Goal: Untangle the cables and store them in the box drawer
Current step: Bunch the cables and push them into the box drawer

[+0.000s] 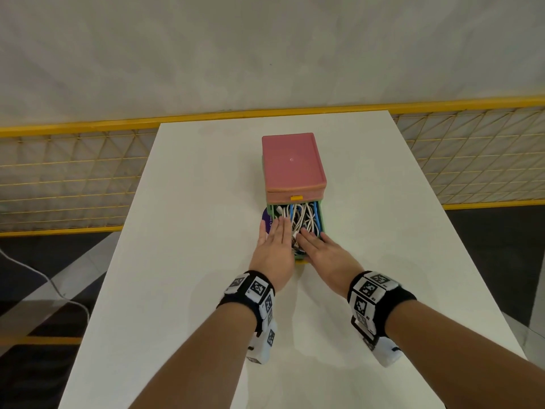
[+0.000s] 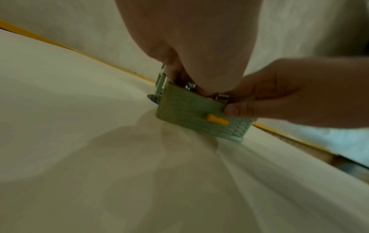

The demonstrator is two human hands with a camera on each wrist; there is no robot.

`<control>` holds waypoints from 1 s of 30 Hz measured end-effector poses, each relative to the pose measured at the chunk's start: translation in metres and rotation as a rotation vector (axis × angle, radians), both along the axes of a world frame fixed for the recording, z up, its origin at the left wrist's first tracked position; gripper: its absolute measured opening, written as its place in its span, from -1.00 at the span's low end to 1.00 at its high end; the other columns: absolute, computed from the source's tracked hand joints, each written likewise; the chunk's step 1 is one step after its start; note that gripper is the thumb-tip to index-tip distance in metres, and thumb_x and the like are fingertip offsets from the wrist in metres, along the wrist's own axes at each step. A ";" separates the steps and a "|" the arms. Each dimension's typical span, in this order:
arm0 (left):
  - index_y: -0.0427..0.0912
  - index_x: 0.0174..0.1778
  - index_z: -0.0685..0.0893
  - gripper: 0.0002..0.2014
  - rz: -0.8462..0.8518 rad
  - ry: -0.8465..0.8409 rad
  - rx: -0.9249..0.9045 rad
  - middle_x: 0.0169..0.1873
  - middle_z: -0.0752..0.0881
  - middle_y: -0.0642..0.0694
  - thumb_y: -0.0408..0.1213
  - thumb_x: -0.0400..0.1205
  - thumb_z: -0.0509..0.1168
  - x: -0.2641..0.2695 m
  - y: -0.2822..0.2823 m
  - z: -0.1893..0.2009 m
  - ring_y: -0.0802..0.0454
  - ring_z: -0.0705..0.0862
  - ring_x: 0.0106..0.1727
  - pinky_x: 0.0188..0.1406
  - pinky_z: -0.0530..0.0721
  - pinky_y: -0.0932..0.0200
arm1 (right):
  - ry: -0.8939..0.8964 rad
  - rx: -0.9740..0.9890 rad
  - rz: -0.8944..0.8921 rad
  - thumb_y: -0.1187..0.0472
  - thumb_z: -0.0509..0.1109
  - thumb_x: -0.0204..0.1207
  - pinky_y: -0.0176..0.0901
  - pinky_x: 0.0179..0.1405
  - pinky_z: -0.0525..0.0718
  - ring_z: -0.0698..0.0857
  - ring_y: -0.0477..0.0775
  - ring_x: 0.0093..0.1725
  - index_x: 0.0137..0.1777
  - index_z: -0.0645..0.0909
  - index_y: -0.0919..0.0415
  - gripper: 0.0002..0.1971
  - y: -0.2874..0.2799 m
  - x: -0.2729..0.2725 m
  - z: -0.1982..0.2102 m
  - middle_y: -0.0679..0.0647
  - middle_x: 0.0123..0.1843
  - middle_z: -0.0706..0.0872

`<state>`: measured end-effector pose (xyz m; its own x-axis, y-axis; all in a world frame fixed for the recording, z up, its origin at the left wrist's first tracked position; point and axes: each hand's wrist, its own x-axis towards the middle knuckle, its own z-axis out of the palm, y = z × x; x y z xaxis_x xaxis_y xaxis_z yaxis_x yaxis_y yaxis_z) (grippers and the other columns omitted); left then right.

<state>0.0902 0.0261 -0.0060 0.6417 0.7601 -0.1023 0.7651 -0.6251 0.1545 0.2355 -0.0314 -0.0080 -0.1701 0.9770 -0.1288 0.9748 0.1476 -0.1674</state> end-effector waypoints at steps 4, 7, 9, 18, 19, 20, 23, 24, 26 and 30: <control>-0.28 0.67 0.16 -0.48 -0.059 -0.024 -0.020 0.62 0.35 -0.26 -0.32 0.74 -0.10 -0.006 0.015 0.019 -0.10 0.33 0.63 0.69 -0.20 -0.07 | -0.023 0.064 0.052 0.45 0.06 0.62 0.04 0.62 0.16 0.30 0.25 0.62 0.60 0.11 0.44 -0.47 0.001 -0.001 0.003 0.39 0.63 0.20; -0.23 0.45 0.52 -0.56 0.134 -0.443 0.037 0.39 0.56 -0.18 -0.55 0.64 0.13 -0.010 0.041 0.045 -0.15 0.62 0.32 0.53 0.40 -0.03 | -0.070 0.072 0.065 0.57 0.20 0.36 0.18 0.36 0.54 0.61 0.37 0.36 0.46 0.38 0.54 -0.41 0.000 -0.001 -0.004 0.50 0.43 0.49; -0.23 0.59 0.37 -0.36 0.158 -0.475 0.109 0.56 0.37 -0.19 -0.66 0.56 0.15 -0.007 0.057 0.058 -0.18 0.46 0.51 0.55 0.40 -0.05 | -0.082 0.060 0.066 0.53 0.35 0.32 0.12 0.36 0.56 0.61 0.31 0.38 0.47 0.38 0.51 -0.36 -0.003 -0.002 -0.006 0.45 0.44 0.51; -0.21 0.72 -0.04 -0.24 0.039 -0.158 -0.040 0.73 -0.04 -0.14 -0.66 0.59 0.03 0.007 0.073 0.057 0.01 -0.08 0.74 0.68 -0.18 0.07 | -0.006 0.077 0.074 0.49 0.44 0.31 -0.02 0.34 0.58 0.65 0.17 0.36 0.47 0.43 0.41 -0.34 0.009 0.008 0.004 0.35 0.45 0.54; -0.21 0.72 -0.05 -0.22 0.040 -0.159 -0.055 0.73 -0.05 -0.14 -0.68 0.58 0.03 0.006 0.074 0.058 0.02 -0.09 0.74 0.68 -0.19 0.09 | 0.011 0.084 0.062 0.49 0.35 0.41 0.00 0.41 0.51 0.58 0.19 0.43 0.51 0.37 0.41 -0.39 0.015 0.006 0.003 0.35 0.50 0.48; -0.21 0.72 -0.05 -0.21 0.037 -0.158 -0.065 0.73 -0.05 -0.13 -0.70 0.57 0.03 0.005 0.075 0.059 0.02 -0.09 0.74 0.67 -0.20 0.10 | 0.031 0.098 0.049 0.51 0.28 0.46 0.01 0.46 0.46 0.53 0.21 0.48 0.53 0.33 0.41 -0.41 0.023 0.005 0.003 0.35 0.53 0.44; -0.22 0.72 -0.06 -0.21 0.031 -0.147 -0.082 0.73 -0.06 -0.14 -0.70 0.57 0.03 0.005 0.075 0.061 0.03 -0.10 0.74 0.67 -0.18 0.10 | 0.068 0.085 0.021 0.50 0.17 0.54 -0.06 0.54 0.33 0.40 0.16 0.57 0.58 0.23 0.39 -0.43 0.037 0.005 0.004 0.31 0.60 0.33; -0.22 0.72 -0.05 -0.22 0.023 -0.151 -0.078 0.73 -0.05 -0.14 -0.69 0.57 0.02 0.004 0.074 0.062 0.03 -0.10 0.74 0.67 -0.18 0.10 | 0.088 0.085 0.020 0.45 0.17 0.60 -0.09 0.53 0.32 0.41 0.15 0.57 0.59 0.22 0.36 -0.46 0.038 0.007 0.004 0.29 0.61 0.31; -0.22 0.72 -0.05 -0.22 0.017 -0.148 -0.085 0.73 -0.06 -0.14 -0.69 0.57 0.02 0.005 0.073 0.062 0.03 -0.10 0.74 0.68 -0.17 0.10 | 0.145 0.061 0.002 0.28 0.17 0.68 -0.13 0.49 0.35 0.46 0.17 0.51 0.60 0.21 0.28 -0.50 0.037 0.011 0.009 0.21 0.63 0.31; -0.25 0.71 0.03 -0.26 0.045 -0.131 -0.056 0.72 0.03 -0.17 -0.64 0.58 0.07 0.006 0.073 0.066 -0.02 -0.03 0.74 0.69 -0.14 0.07 | 0.241 -0.014 -0.037 0.17 0.13 0.70 -0.11 0.44 0.37 0.47 0.20 0.46 0.62 0.20 0.18 -0.50 0.038 0.013 0.016 0.13 0.64 0.30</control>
